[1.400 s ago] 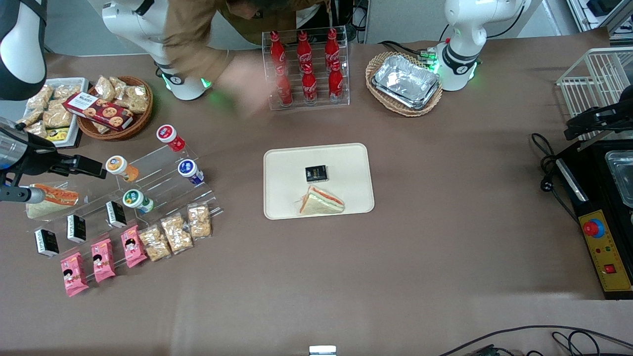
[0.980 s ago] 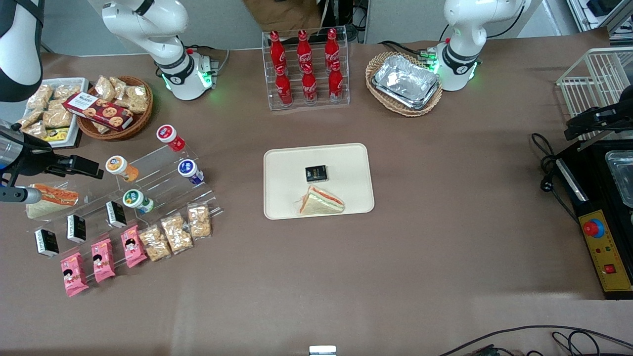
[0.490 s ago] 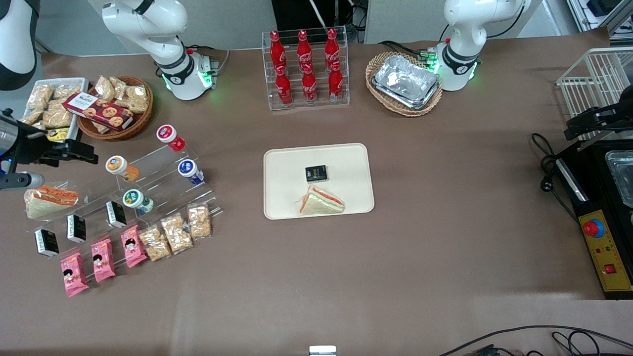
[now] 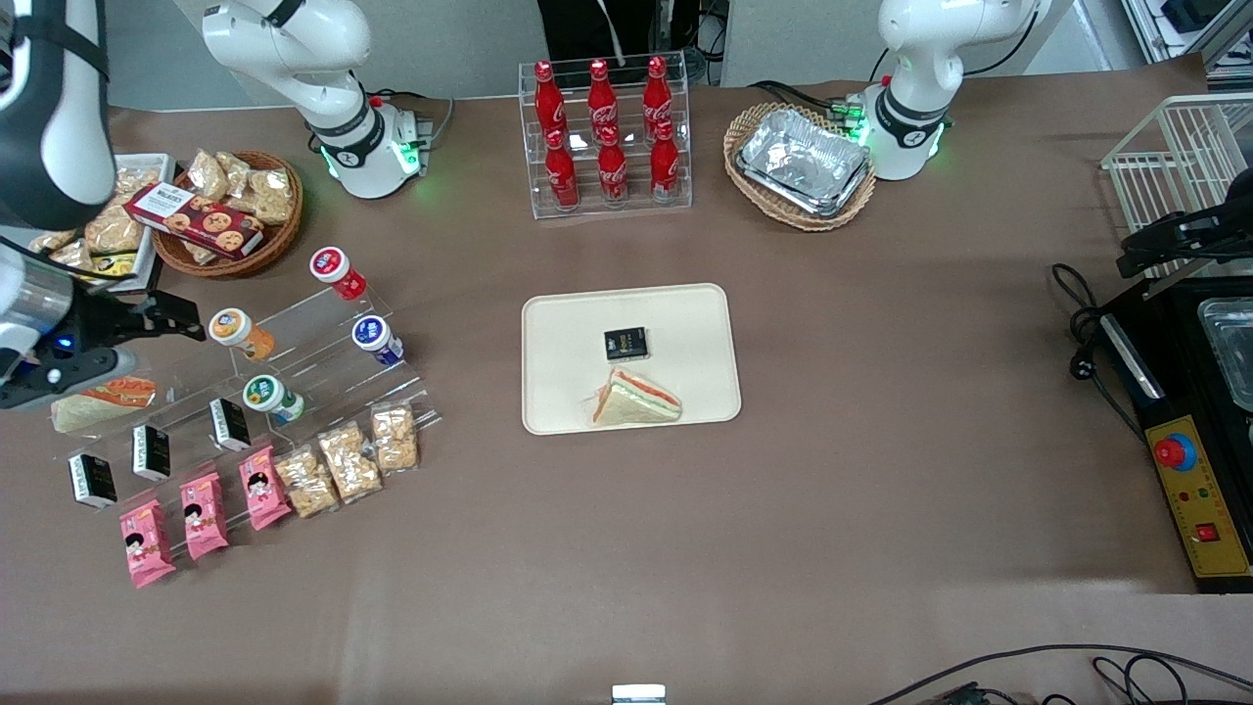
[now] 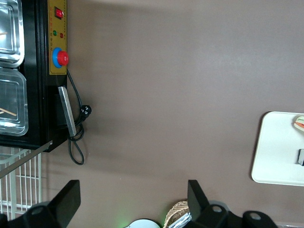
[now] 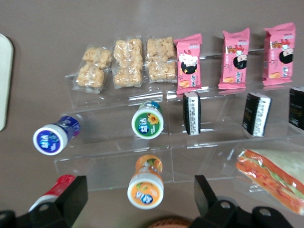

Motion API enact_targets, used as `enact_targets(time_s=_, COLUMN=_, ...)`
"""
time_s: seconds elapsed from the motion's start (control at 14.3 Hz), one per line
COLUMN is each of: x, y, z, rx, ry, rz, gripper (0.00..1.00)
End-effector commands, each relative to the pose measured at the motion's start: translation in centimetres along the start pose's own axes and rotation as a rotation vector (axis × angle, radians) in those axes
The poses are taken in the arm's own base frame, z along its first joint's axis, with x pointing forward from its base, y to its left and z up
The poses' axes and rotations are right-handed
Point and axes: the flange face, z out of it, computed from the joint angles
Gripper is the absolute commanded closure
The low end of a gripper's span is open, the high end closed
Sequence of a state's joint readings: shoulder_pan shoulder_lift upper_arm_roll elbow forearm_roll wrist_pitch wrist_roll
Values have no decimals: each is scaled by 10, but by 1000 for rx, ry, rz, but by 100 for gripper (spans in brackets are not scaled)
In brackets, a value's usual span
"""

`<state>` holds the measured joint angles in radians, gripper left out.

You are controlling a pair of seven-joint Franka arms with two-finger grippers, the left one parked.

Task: Place green gum on tray
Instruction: 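Move the right gripper toward the green-labelled gum jar on the acrylic rack, then close the right gripper on the green-labelled gum jar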

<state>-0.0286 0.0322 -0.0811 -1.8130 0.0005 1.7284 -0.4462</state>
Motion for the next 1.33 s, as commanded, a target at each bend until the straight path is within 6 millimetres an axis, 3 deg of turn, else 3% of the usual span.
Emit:
enact_targets(time_s=0.0, x=-6, y=-2, z=51, rx=-19, ry=25, rz=-27, gripper=0)
enact_targets(time_s=0.28, x=9, y=1, z=103, rx=-20, ry=28, rz=-31, gripper=0)
enact_targets(time_s=1.05, x=6, y=-4, z=192, rx=-43, ry=106, rz=-25, gripper=0)
enact_targets(time_s=1.19, x=7, y=-3, z=194, rx=-48, ry=117, rz=-24, gripper=6)
enact_targets(time_s=1.26, x=8, y=-3, z=194, rx=-48, ry=117, rz=-26, gripper=19)
